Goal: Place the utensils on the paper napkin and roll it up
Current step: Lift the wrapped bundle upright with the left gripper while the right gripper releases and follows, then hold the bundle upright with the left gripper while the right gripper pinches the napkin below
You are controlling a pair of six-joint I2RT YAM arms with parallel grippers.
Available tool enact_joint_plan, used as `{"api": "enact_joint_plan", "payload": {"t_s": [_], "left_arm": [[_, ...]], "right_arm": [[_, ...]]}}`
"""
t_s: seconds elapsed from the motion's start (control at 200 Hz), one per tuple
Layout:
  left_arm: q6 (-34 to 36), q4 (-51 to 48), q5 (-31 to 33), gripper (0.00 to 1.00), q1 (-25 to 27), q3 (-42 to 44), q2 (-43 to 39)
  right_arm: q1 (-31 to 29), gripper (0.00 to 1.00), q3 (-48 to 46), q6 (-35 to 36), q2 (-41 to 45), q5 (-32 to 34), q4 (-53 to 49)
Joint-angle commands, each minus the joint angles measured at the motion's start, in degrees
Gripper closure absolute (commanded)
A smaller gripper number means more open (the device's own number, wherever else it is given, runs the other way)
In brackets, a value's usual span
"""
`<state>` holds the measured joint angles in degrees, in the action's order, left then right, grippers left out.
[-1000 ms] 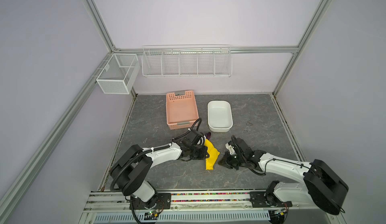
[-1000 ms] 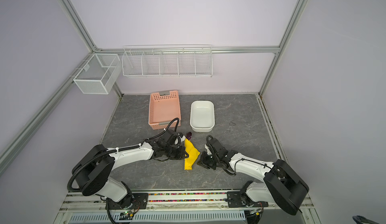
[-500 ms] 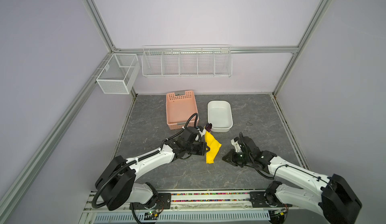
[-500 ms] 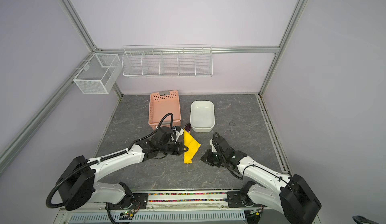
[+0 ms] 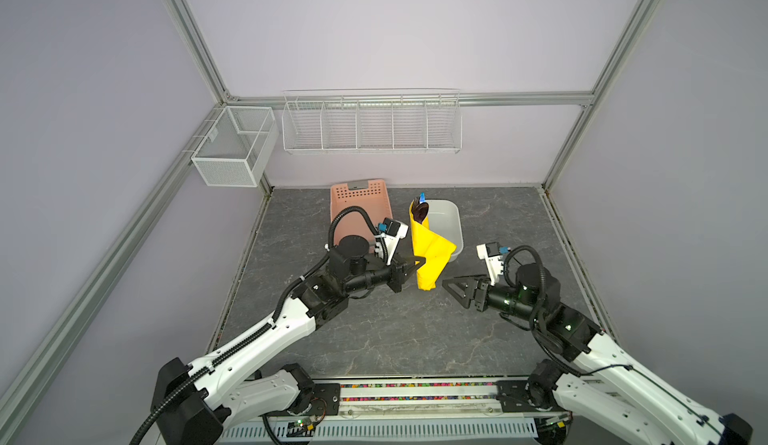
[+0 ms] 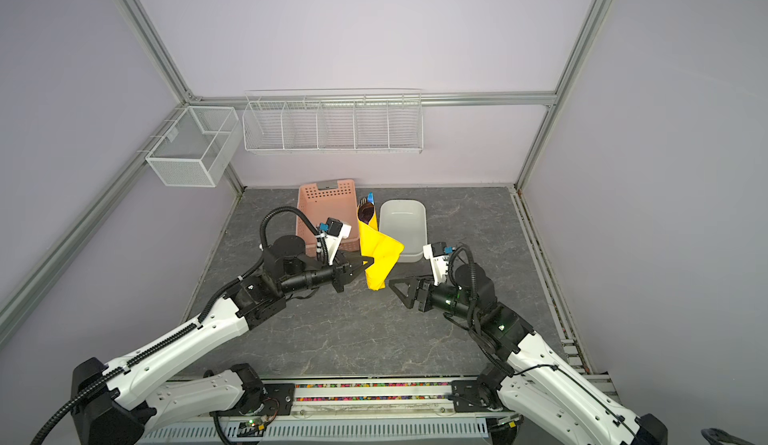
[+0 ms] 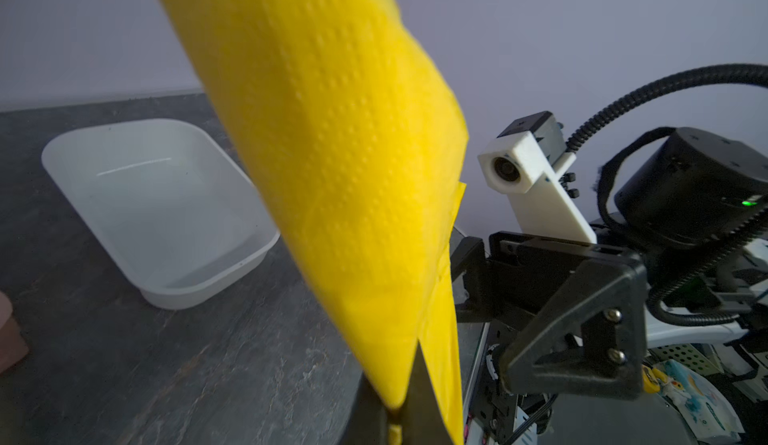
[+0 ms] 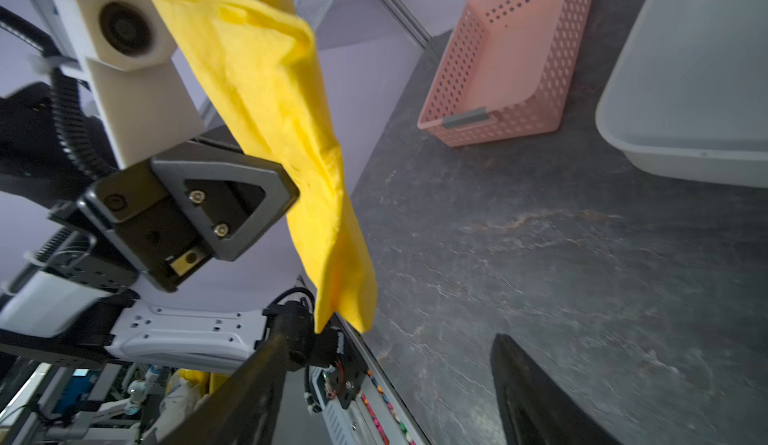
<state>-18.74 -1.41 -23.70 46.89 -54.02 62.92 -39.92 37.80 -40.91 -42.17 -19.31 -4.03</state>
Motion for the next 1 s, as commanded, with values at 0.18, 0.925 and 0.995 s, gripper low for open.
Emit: {"api": "enact_joint_plan", "payload": {"t_s": [0.18, 0.925, 0.995], "left_arm": [[3.7, 3.7, -9.3, 1.0, -0.2, -9.3, 2.7], [-0.4, 0.9, -4.6, 1.0, -0.2, -12.1, 2.3], [-1.1, 1.2, -4.7, 1.0, -0.2, -12.2, 2.4]], "right_arm": [[-1.5, 0.1, 8.7, 10.4, -5.3, -6.0, 3.3], [-2.4, 0.61, 11.1, 10.1, -6.9, -7.3, 7.2], [-2.5, 0.67, 11.3, 10.2, -6.9, -7.2, 7.2]]}}
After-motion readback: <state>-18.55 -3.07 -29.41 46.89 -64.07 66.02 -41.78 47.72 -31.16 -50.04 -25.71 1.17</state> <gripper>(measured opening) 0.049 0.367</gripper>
